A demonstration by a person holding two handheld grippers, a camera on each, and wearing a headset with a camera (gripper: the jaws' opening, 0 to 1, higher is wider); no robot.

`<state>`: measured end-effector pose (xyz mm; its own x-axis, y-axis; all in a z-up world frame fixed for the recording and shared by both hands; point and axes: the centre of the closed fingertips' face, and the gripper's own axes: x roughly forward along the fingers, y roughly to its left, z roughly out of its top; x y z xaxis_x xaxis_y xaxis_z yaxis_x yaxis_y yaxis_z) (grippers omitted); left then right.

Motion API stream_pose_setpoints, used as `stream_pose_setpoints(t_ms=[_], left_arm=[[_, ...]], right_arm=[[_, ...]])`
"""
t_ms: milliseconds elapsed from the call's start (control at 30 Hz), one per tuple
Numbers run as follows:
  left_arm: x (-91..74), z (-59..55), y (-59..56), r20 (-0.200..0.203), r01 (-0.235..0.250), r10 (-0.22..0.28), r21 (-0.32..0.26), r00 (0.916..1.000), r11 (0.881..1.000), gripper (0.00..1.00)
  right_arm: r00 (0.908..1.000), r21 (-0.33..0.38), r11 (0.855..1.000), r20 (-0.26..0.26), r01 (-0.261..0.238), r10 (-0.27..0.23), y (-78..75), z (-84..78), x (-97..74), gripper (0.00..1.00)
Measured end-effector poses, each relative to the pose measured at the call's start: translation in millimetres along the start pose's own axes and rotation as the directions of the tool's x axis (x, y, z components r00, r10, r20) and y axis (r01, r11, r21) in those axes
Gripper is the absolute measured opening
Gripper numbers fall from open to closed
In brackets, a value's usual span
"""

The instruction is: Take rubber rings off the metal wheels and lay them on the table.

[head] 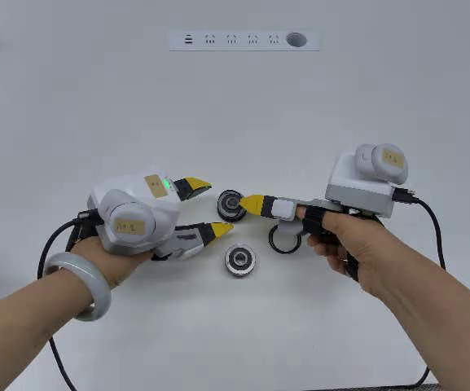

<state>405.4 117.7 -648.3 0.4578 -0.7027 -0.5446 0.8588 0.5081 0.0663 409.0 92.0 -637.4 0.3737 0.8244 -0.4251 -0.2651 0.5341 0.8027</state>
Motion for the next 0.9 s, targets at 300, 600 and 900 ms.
stream_pose_setpoints(t_ms=[300,600,900], left_arm=[[-2.8,-3.0,0.1,0.006,-0.007,0.007,-0.022,1.0000,1.000,0.53],[-7.1,-7.7,-0.4,0.005,-0.011,0.011,-0.046,0.9999,0.999,0.59],[-11.0,-9.5,-2.1,0.005,-0.019,0.020,-0.076,0.9998,0.997,0.64]], right_arm=[[0.9997,0.001,1.000,0.009,-0.022,0.022,9.3,0.3,-3.1,0.02],[0.9988,-0.001,0.999,0.024,-0.042,0.042,17.4,-0.1,-13.1,0.02],[0.9981,0.029,0.999,0.054,-0.033,0.031,12.3,-6.7,-32.0,0.02]])
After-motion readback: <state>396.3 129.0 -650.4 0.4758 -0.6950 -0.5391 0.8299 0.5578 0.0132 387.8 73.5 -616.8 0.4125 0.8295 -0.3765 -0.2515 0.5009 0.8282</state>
